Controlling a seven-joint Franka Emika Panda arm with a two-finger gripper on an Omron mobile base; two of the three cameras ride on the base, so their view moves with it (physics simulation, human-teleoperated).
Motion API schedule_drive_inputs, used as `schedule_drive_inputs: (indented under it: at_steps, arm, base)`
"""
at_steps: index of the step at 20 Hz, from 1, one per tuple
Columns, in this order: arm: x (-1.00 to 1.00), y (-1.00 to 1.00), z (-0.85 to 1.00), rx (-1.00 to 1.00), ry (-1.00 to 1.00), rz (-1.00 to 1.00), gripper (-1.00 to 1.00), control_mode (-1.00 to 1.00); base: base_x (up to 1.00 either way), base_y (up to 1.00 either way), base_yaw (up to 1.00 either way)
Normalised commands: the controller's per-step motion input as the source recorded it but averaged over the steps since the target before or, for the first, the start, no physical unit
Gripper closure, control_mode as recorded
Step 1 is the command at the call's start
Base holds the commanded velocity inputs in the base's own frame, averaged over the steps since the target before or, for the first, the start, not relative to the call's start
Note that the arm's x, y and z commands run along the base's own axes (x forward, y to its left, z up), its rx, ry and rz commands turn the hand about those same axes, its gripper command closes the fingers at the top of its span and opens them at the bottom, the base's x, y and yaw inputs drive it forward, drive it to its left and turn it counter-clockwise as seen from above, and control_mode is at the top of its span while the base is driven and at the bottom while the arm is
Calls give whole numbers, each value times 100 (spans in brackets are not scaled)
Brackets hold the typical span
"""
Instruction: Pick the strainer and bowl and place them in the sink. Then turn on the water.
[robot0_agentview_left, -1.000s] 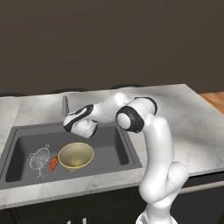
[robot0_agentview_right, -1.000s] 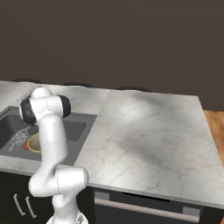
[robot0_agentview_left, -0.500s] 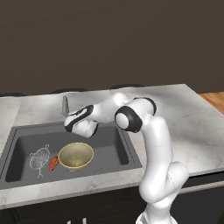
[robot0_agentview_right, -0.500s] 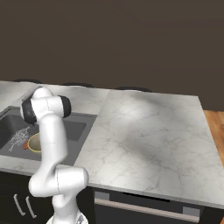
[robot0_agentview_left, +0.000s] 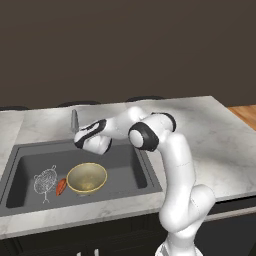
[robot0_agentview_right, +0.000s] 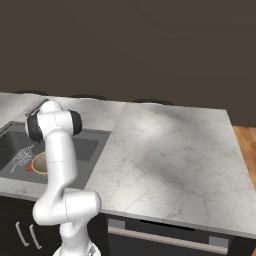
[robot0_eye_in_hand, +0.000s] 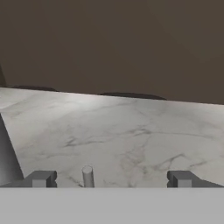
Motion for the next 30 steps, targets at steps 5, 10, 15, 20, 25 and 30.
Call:
schedule_drive_inputs:
  at_steps: [5,10,15,20,25,30]
  arm:
    - [13,0,-9,0,0,0,-100,-100]
    - [3,0,-7,0,1,0,-100,-100]
    - [0,1,-4,0,4,0,-100,-100]
    - [0,3,0,0,5,0,-100,-100]
    - [1,0,0,0,0,0,-100,-100]
    - [1,0,0,0,0,0,-100,-100]
  base:
    - [0,0,0]
    - [0,0,0]
    - [0,0,0]
    - [0,0,0]
    - [0,0,0]
    - [0,0,0]
